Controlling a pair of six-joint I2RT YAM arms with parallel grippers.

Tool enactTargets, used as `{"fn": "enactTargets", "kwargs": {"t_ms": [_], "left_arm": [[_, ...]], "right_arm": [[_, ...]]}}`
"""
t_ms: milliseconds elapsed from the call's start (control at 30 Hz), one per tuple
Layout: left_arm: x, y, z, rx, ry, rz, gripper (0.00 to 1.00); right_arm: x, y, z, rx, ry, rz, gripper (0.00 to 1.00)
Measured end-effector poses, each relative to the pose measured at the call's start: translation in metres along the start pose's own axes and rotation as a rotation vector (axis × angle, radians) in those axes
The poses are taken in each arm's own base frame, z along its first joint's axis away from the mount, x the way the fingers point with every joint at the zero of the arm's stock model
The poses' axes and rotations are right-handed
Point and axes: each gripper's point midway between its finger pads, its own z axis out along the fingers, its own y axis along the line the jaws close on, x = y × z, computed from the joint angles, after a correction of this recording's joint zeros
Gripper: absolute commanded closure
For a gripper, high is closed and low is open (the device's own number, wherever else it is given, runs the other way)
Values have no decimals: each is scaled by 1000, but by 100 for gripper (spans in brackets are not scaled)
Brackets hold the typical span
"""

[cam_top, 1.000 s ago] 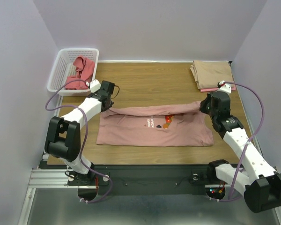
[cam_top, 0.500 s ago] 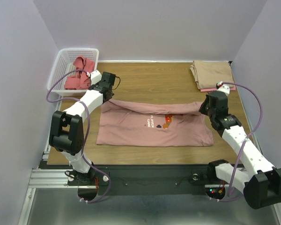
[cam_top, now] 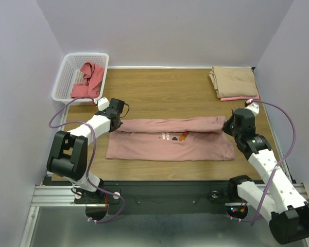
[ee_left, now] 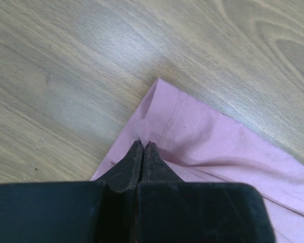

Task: Fold and stack the t-shirts
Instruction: Fold the tshirt

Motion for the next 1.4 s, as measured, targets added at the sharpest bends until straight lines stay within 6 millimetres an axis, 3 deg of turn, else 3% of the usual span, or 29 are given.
{"fn": "enactTargets", "kwargs": {"t_ms": [233, 300, 333, 367, 400, 467, 533, 633, 733, 833, 933, 1067, 1200, 1333, 1400], "left_arm": [[17, 3, 3, 29, 31, -3, 97], [21, 5, 1, 40, 41, -3, 79], [24, 6, 0, 47, 47, -8, 60], [26, 7, -1, 50, 51, -10, 52], [27, 8, -2, 48, 54, -17, 39], [29, 13, -5, 37, 58, -30, 2], [27, 20, -8, 8, 50, -47, 2], [24, 33, -16, -44, 40, -75, 2], [17, 35, -28, -38, 24, -103, 1], [5, 23, -45, 32, 0, -124, 1], [-5, -5, -61, 141, -18, -117, 1], [-6, -62, -73, 327, 9, -61, 2], [12, -95, -50, 384, 82, 3, 2], [44, -95, -20, 341, 169, 56, 2], [50, -95, -13, 333, 185, 69, 2]], "right_arm": [[37, -26, -3, 94, 94, 47, 99], [42, -29, -7, 100, 106, 68, 89], [46, -31, -10, 98, 113, 84, 78], [48, -32, -12, 98, 117, 95, 69], [50, -33, -14, 99, 123, 108, 53], [56, -36, -19, 107, 140, 131, 39], [59, -36, -26, 99, 153, 154, 16], [58, -34, -35, 77, 154, 179, 0], [50, -28, -38, 56, 147, 184, 0], [47, -15, -34, 18, 177, 149, 0], [58, 5, -18, -46, 265, 103, 0], [86, 28, 19, -110, 407, 34, 0], [106, 46, 47, -169, 514, -9, 0], [114, 58, 66, -216, 542, -37, 0], [115, 61, 70, -234, 546, -49, 0]]}}
